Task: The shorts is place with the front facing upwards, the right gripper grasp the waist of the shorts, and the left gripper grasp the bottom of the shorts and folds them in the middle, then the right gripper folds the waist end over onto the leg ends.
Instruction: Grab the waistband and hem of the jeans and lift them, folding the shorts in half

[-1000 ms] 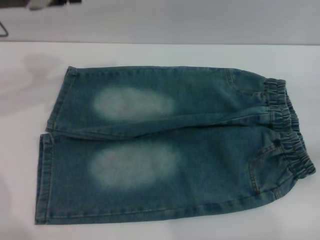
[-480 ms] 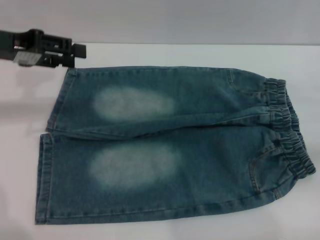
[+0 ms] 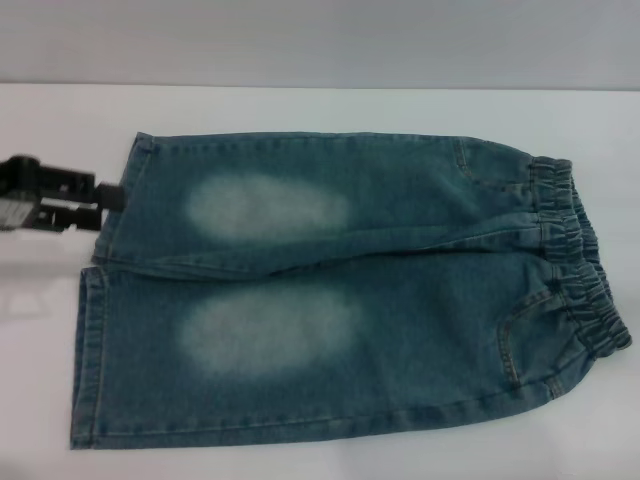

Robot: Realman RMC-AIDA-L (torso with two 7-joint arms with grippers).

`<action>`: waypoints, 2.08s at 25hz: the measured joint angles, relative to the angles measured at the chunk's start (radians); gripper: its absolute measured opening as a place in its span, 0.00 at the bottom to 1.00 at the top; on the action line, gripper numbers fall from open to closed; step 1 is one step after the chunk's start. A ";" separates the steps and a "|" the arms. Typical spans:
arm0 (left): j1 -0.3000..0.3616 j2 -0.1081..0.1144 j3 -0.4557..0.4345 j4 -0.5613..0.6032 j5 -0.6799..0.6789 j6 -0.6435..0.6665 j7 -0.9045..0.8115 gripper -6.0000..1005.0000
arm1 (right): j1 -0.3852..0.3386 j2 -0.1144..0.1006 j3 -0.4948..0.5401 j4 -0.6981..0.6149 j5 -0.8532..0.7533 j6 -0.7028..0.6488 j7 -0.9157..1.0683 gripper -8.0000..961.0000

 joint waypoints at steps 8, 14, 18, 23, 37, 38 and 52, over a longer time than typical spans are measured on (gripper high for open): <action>0.081 0.000 -0.022 -0.004 0.003 0.038 -0.012 0.63 | 0.009 -0.007 0.001 -0.012 -0.004 0.005 0.000 0.46; 0.125 -0.007 -0.020 -0.005 0.009 0.055 -0.014 0.63 | 0.013 -0.007 0.002 -0.035 -0.006 0.006 0.000 0.46; 0.139 -0.017 -0.022 -0.010 0.054 0.057 -0.016 0.63 | 0.015 -0.007 -0.003 -0.036 -0.006 0.007 0.000 0.46; 0.141 -0.038 -0.023 -0.015 0.137 0.051 -0.016 0.63 | 0.014 -0.007 -0.004 -0.034 -0.007 0.009 0.000 0.46; 0.132 -0.046 -0.025 -0.015 0.240 0.052 -0.035 0.63 | 0.019 -0.010 -0.007 -0.036 -0.008 0.044 -0.001 0.46; 0.135 -0.047 -0.026 -0.015 0.247 0.052 -0.037 0.63 | 0.020 -0.011 -0.007 -0.036 -0.008 0.045 -0.001 0.46; 0.150 -0.085 -0.030 -0.028 0.301 0.056 -0.033 0.63 | 0.041 -0.023 -0.012 -0.037 -0.008 0.064 -0.039 0.46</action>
